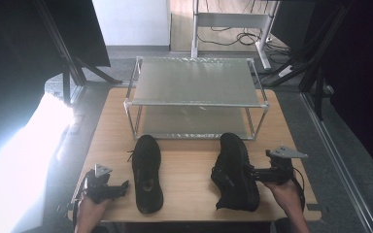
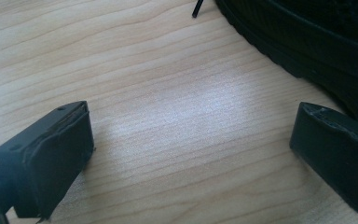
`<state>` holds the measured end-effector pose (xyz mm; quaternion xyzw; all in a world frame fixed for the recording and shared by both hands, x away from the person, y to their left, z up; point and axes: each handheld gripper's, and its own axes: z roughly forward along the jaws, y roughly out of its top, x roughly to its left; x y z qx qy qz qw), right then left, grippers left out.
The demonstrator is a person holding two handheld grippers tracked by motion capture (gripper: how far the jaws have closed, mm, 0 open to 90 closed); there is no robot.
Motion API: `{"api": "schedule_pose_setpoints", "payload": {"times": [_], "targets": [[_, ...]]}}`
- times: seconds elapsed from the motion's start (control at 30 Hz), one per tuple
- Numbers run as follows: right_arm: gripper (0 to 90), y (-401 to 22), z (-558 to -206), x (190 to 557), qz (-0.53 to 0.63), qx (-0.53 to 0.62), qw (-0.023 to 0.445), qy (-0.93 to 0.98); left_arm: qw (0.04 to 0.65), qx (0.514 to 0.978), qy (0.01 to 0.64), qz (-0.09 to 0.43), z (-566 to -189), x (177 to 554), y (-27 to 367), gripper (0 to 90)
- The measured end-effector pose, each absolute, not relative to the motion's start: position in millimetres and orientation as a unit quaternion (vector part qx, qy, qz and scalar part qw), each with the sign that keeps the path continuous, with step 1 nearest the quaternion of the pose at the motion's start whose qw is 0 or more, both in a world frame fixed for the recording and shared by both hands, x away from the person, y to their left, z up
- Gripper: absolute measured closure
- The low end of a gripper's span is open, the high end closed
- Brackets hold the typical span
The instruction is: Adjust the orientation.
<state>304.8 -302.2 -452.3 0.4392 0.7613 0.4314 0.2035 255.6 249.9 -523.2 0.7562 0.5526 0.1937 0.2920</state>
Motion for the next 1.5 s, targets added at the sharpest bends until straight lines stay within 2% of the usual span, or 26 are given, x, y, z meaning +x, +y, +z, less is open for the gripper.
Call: {"api": "schedule_pose_setpoints", "payload": {"times": [0.3,0.7,0.9,1.3,1.5], "targets": [[3.1,-339,-458,303,0.420,0.479,0.217,0.740,0.291,0.756,0.554,0.194,-523,256,250,0.0],[7.5,-376,-487,310,0.392,0.529,0.191,0.728,0.291,0.756,0.554,0.194,-523,256,250,0.0],[3.0,-387,-503,314,0.377,0.549,0.166,0.727,0.291,0.755,0.555,0.194,-523,256,249,0.0],[2.7,-388,-488,305,0.393,0.530,0.190,0.727,0.288,0.754,0.559,0.188,-521,255,249,0.0],[2.6,-387,-479,296,0.406,0.517,0.194,0.728,0.305,0.744,0.570,0.168,-517,253,252,4.0]]}}
